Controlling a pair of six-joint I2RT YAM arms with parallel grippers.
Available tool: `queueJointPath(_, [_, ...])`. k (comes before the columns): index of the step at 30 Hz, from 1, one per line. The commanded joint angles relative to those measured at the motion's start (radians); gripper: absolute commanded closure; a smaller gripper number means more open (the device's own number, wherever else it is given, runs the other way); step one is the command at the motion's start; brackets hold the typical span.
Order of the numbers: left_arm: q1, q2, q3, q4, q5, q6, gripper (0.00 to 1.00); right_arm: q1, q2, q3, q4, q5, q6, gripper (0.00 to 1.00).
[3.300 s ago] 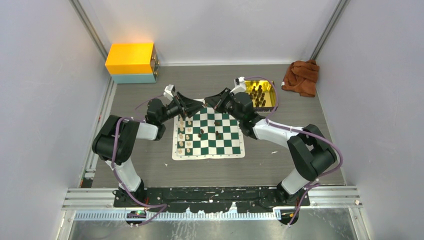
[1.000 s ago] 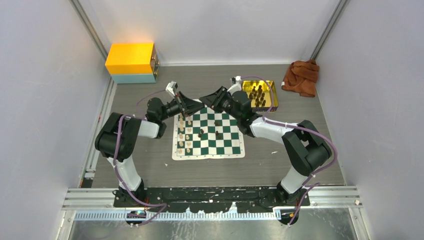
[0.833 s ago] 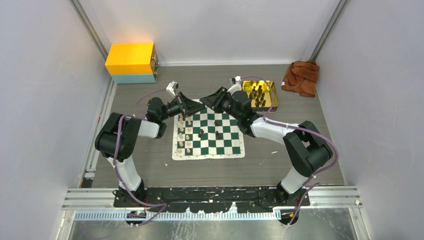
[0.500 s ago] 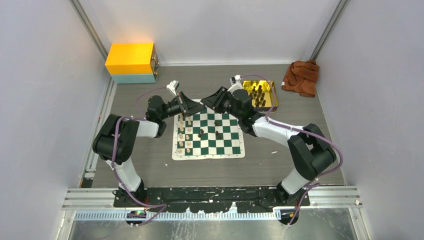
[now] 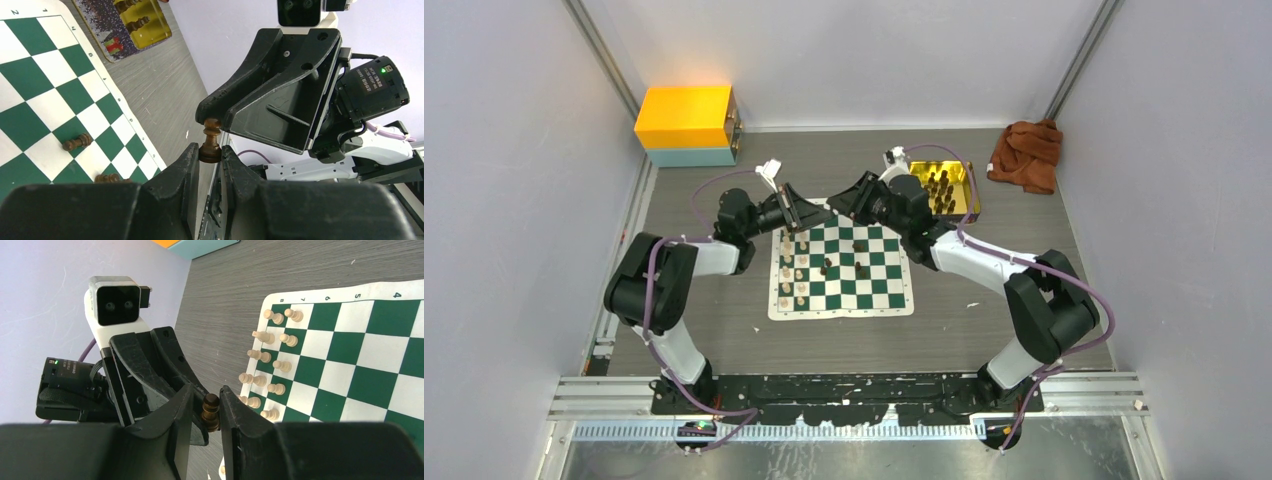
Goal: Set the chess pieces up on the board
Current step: Place the chess piece on the chessboard.
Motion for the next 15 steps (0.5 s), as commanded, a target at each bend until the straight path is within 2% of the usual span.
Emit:
queueJointPath(1, [0.003,-0.047,0.017,-0.018,-0.013,0.063,0.96,-0.002,-0.072,0.065,0.023,-0.011,-0.035,0.69])
queueJointPath(15, [0.004,-0.046,0.047,-0.020,0.049,0.096,0.97,-0.012,-0.059,0.147,-0.206,-0.040,-0.139,0.71])
